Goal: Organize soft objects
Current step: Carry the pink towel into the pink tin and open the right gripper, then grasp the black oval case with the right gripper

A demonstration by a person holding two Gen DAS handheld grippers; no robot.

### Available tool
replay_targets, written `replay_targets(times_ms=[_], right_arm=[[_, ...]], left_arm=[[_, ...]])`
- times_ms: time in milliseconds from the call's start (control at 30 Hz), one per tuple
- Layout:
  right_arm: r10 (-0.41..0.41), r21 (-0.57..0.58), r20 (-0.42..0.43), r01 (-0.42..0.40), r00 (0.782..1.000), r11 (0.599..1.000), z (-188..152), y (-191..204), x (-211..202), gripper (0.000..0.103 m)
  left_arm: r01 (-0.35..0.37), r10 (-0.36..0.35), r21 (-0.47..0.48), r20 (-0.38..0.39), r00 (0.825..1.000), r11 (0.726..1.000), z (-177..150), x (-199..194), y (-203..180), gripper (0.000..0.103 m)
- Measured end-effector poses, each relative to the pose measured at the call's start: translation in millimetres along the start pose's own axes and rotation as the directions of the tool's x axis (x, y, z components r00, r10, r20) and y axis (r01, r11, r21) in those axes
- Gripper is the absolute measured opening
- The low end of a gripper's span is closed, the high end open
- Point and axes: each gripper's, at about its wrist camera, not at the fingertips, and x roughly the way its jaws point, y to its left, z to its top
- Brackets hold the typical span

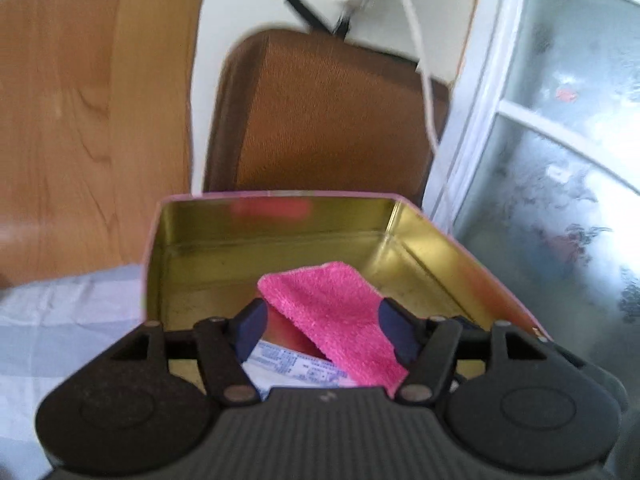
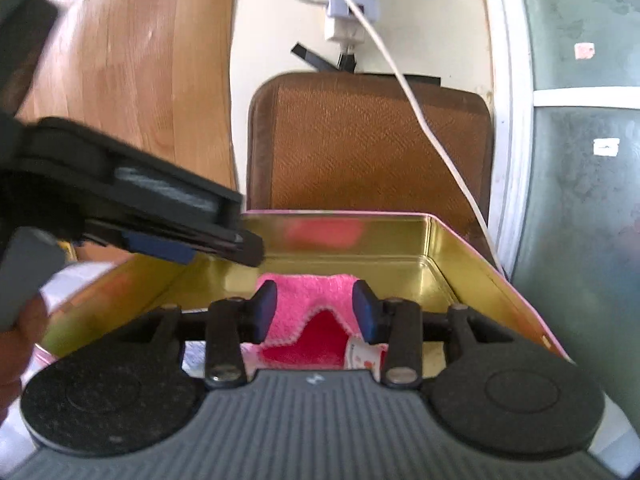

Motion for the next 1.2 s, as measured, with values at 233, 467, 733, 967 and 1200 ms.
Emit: replay_targets(times_ms=[233,467,733,967,1200], right_arm=[[0.062,0.091,0.111,-0.073,0.992,0.993,8.1,8.2,-38.5,0.045],[0.350,0.077,0.062,-0.354,0.935,0.932,4.9,67.3,-68.0,0.046],[0.536,-0.061,-0.273,-0.570,0.799,0.819,-10.5,210.5,-20.7,0.045],[0.467,-0.131,-0.380,-0.546,0.799,0.827,-17.6,264.9,22.4,0.046],[0.458,-0.148,-0.383,-0.542,0.803,0.827,-25.0,258.7,9.5,0.042]], left_arm=[[0.019,-0.017,-0.023,0.084,0.996,1.000,-30.0,-84.0,29.5,0.066],[-0.106,0.128,-0.203,0.095,0.987,0.973,-115.1,-183.2,118.7,0.066],[-0.364,0.380,-0.420,-0.048,0.924,0.831,-174.6,-235.4,220.5,0.065],[-0.385,0.401,-0.392,-0.044,0.915,0.836,-177.9,-237.7,217.7,0.066],[-0.483,0.487,-0.260,-0.052,0.872,0.836,-180.5,-223.0,194.4,0.072]])
